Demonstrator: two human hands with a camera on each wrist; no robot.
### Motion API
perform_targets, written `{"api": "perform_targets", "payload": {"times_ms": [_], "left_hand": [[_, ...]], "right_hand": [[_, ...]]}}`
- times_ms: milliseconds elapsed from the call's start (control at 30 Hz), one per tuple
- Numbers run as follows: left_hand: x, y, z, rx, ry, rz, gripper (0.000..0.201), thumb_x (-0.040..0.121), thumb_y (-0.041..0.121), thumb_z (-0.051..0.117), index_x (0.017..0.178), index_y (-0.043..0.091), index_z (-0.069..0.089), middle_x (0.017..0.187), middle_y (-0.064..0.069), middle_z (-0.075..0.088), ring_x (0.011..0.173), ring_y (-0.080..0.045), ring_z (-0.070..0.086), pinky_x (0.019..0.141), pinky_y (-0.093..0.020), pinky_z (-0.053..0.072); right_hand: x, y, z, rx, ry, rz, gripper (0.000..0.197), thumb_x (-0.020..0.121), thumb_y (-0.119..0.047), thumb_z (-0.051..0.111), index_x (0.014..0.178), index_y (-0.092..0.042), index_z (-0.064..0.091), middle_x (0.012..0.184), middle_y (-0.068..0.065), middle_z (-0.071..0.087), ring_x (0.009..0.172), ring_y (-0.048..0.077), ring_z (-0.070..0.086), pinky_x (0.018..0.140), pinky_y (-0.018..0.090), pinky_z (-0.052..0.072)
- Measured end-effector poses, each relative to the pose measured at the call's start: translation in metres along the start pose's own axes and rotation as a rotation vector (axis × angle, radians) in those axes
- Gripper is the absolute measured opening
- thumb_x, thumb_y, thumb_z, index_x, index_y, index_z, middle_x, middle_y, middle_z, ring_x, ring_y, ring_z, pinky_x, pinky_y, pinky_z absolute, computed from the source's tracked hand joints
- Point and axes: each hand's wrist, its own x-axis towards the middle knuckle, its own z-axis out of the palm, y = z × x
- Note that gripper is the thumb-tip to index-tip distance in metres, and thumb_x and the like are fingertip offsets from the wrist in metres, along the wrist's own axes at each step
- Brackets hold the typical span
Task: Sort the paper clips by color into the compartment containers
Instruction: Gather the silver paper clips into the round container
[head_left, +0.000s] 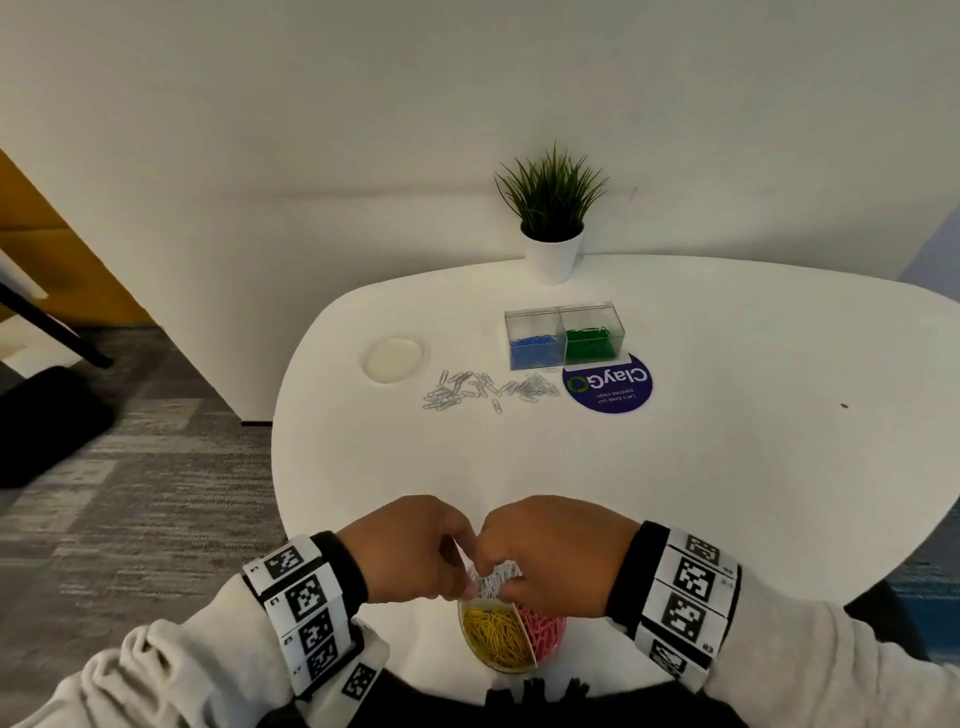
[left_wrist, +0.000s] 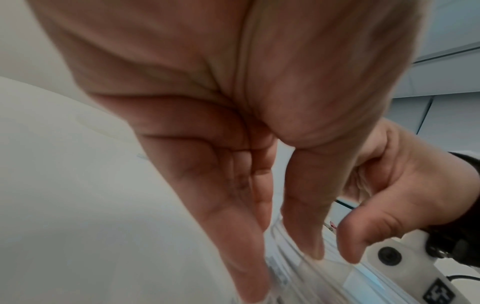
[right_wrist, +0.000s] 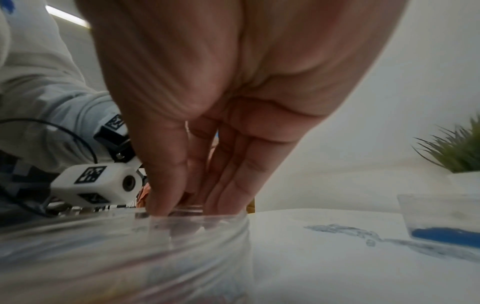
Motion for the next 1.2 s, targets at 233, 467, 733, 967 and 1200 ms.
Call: {"api": "perform_targets", "payload": {"times_ms": [233, 467, 733, 967, 1200], "left_hand": [[0.010, -0.011, -0.006, 0.011, -0.049, 0.059, 0.029, 0.081, 0.043, 0.076, 0.108, 0.033, 0.070, 0.092, 0.018, 0.072, 0.081, 0.005, 0.065, 0.081, -0.021, 0.054], [0.063, -0.068, -0.064, 0.229, 0.401, -0.122, 0.017, 0.089, 0.044, 0.065, 0.101, 0.032, 0.067, 0.095, 0.014, 0.065, 0.092, -0.007, 0.063, 0.083, -0.022, 0.048], [0.144, -0.072, -0.094, 0.260, 0.518, -0.206, 0.057, 0.093, 0.051, 0.056, 0.141, 0.022, 0.045, 0.128, -0.003, 0.050, 0.115, -0.023, 0.056, 0.102, -0.034, 0.043], [0.159, -0.066, -0.087, 0.503, 0.544, -0.079, 0.022, 0.100, 0.029, 0.042, 0.104, 0.019, 0.062, 0.103, -0.001, 0.057, 0.093, -0.022, 0.060, 0.077, -0.030, 0.045], [0.140, -0.068, -0.095, 0.296, 0.656, -0.108, 0.018, 0.093, 0.024, 0.050, 0.102, 0.029, 0.065, 0.098, 0.006, 0.065, 0.089, -0.017, 0.061, 0.076, -0.027, 0.045]], "right_hand": [[-0.001, 0.062, -0.019, 0.204, 0.300, 0.182, 0.012, 0.092, -0.029, 0.064, 0.104, -0.028, 0.064, 0.099, -0.014, 0.061, 0.085, 0.003, 0.057, 0.081, 0.022, 0.048], [0.028, 0.162, -0.044, -0.043, 0.206, 0.626, 0.021, 0.098, -0.032, 0.055, 0.114, -0.020, 0.055, 0.117, -0.003, 0.052, 0.104, 0.018, 0.057, 0.088, 0.028, 0.045], [0.095, 0.171, -0.036, -0.119, 0.169, 0.575, 0.039, 0.099, -0.037, 0.051, 0.136, -0.024, 0.050, 0.131, 0.005, 0.048, 0.113, 0.022, 0.054, 0.096, 0.033, 0.047], [0.092, 0.172, -0.033, -0.172, 0.219, 0.482, 0.014, 0.094, -0.010, 0.051, 0.089, -0.023, 0.048, 0.094, -0.001, 0.048, 0.079, 0.016, 0.050, 0.069, 0.026, 0.040], [0.070, 0.172, -0.045, 0.653, 0.622, 0.590, 0.020, 0.088, -0.005, 0.062, 0.096, -0.022, 0.064, 0.075, -0.003, 0.060, 0.067, 0.014, 0.062, 0.066, 0.030, 0.056]]}}
